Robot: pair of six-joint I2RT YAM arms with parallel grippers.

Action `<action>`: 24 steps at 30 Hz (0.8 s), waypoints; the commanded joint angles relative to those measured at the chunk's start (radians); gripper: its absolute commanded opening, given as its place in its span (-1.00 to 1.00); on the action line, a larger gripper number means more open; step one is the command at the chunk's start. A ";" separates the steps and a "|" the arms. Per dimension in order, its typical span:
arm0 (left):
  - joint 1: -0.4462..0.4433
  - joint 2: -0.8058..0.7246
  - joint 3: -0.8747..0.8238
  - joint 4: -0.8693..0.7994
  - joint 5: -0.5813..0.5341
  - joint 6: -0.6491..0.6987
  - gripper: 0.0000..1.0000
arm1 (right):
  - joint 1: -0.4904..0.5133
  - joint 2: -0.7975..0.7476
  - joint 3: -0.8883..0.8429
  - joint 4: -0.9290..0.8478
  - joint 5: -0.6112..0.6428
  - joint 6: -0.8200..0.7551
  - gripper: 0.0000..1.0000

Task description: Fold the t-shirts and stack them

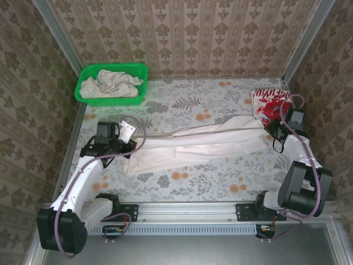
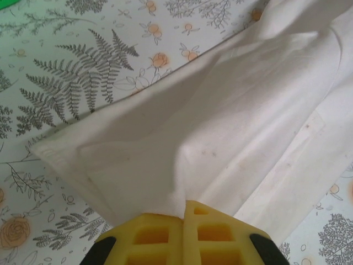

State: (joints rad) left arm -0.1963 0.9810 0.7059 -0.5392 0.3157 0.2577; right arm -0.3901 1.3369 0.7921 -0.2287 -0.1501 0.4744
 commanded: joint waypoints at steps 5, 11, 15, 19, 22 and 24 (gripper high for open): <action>-0.025 0.046 -0.001 -0.061 -0.001 0.020 -1.00 | -0.009 0.046 -0.010 -0.004 0.039 0.006 -1.00; -0.044 0.064 0.019 -0.105 0.066 0.038 -1.00 | -0.007 0.112 0.022 0.000 0.019 0.010 -1.00; -0.048 0.029 0.036 -0.124 0.108 0.024 -1.00 | -0.008 0.131 0.035 -0.002 0.018 0.004 -1.00; -0.052 0.017 0.010 -0.144 0.078 0.102 -1.00 | -0.008 0.142 0.033 0.002 0.015 0.003 -1.00; -0.059 0.028 0.002 -0.171 0.056 0.154 -1.00 | -0.007 0.145 0.030 0.003 0.017 0.003 -1.00; -0.061 0.043 -0.003 -0.184 0.045 0.183 -1.00 | -0.007 0.149 0.030 0.003 0.013 0.001 -1.00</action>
State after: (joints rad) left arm -0.2489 1.0145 0.7082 -0.6662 0.3706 0.3603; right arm -0.3901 1.4731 0.7979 -0.2260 -0.1352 0.4747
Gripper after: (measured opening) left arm 0.050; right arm 0.042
